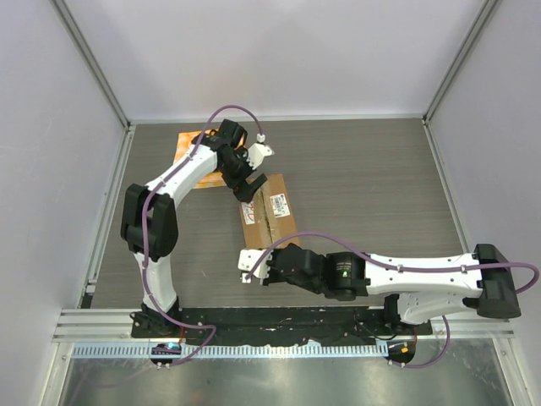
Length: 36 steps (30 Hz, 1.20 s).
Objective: Unpack the express box
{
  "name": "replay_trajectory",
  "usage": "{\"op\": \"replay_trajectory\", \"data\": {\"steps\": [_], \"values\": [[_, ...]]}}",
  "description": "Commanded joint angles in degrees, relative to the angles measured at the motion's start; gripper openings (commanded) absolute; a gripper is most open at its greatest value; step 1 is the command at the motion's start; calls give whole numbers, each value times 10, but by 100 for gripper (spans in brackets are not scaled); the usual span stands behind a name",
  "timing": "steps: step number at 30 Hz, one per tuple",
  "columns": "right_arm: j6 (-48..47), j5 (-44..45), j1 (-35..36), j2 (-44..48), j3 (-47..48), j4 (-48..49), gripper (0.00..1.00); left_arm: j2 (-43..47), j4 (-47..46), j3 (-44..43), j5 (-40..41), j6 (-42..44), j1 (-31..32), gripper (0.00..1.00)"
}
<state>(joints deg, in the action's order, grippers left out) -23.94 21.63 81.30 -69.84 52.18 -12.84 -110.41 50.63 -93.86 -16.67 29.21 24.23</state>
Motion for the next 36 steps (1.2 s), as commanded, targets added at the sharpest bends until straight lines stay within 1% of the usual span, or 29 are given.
{"op": "replay_trajectory", "data": {"steps": [1,10,21,36], "values": [[-61,-18,3,-9,16,40,1,-39,39,-12,-32,25,4,100],[-68,-57,-3,-28,-2,67,1,-46,54,-20,-46,44,4,100],[-66,-92,-41,-30,-23,76,1,-47,59,-18,-62,61,4,100],[-52,-98,-54,-36,-38,87,1,-48,60,-17,-64,69,4,100]]}}
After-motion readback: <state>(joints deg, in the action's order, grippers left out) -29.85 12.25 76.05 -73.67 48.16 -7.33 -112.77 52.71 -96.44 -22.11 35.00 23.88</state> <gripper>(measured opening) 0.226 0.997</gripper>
